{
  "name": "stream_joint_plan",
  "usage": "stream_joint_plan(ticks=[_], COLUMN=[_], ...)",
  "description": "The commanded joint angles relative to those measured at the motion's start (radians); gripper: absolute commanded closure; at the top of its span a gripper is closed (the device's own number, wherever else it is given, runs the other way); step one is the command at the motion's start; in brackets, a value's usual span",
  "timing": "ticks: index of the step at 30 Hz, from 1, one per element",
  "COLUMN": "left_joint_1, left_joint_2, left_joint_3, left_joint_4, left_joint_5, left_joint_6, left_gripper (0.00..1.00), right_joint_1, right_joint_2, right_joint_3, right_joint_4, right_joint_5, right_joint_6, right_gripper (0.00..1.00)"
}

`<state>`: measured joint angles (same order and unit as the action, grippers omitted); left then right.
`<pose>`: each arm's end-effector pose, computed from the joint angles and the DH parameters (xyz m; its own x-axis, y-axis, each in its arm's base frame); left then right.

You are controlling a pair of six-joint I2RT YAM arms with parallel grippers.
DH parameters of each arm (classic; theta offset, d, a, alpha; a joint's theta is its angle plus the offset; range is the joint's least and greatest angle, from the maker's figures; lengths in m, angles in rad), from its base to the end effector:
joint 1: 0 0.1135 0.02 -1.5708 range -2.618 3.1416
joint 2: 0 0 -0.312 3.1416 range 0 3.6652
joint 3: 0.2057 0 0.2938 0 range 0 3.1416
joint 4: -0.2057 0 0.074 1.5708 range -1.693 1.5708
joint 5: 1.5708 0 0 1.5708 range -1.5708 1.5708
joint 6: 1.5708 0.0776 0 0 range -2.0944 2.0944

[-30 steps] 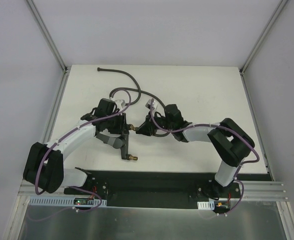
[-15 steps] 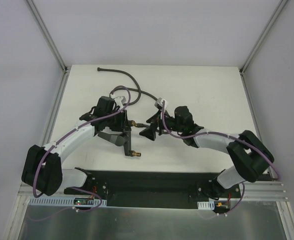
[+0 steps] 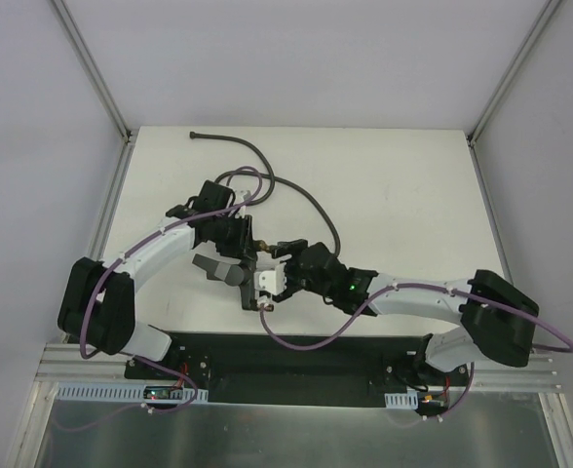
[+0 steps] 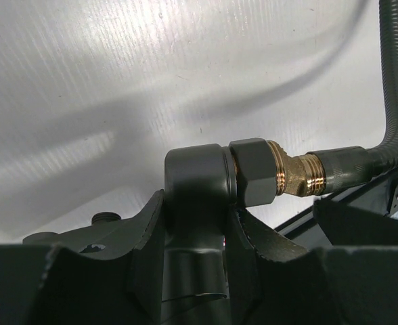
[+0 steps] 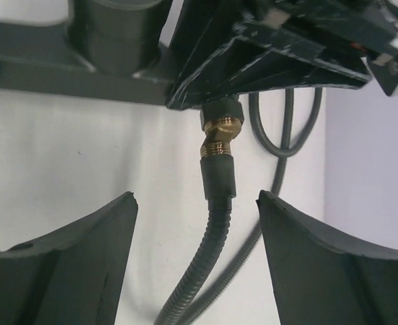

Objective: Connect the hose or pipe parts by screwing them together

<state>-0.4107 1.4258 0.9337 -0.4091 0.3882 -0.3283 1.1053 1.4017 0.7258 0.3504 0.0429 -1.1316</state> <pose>0.3067 -0.1656 0.2249 -0.8691 0.0530 -0.4918 0.3219 0.8154 -0.4811 0.1704 0.3318 0.2395 0.7305 -0.5603 -0.3905 -0.5018 -0.0525 -0.8634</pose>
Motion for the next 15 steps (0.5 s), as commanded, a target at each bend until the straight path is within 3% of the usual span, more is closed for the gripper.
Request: stream_joint_plan(ticks=[1, 10, 15], left_joint_1=[0.007, 0.007, 0.009], left_joint_2=[0.001, 0.033, 0.047], left_joint_3=[0.094, 0.134, 0.143], left_joint_4=[-0.03, -0.08, -0.088], left_joint_5=[0.101, 0.129, 0.167], left_joint_6=[-0.009, 0.003, 0.0], left_gripper=[1.0, 1.0, 1.0], right_joint_1=[0.045, 0.082, 0.094], right_joint_2=[0.089, 0.244, 0.31], right_joint_3=[0.066, 0.15, 0.165], right_joint_4=[0.001, 0.035, 0.07], right_joint_5=[0.248, 0.351, 0.382], right_joint_6=[-0.287, -0.393, -0.439], right_gripper=[0.28, 0.42, 0.72])
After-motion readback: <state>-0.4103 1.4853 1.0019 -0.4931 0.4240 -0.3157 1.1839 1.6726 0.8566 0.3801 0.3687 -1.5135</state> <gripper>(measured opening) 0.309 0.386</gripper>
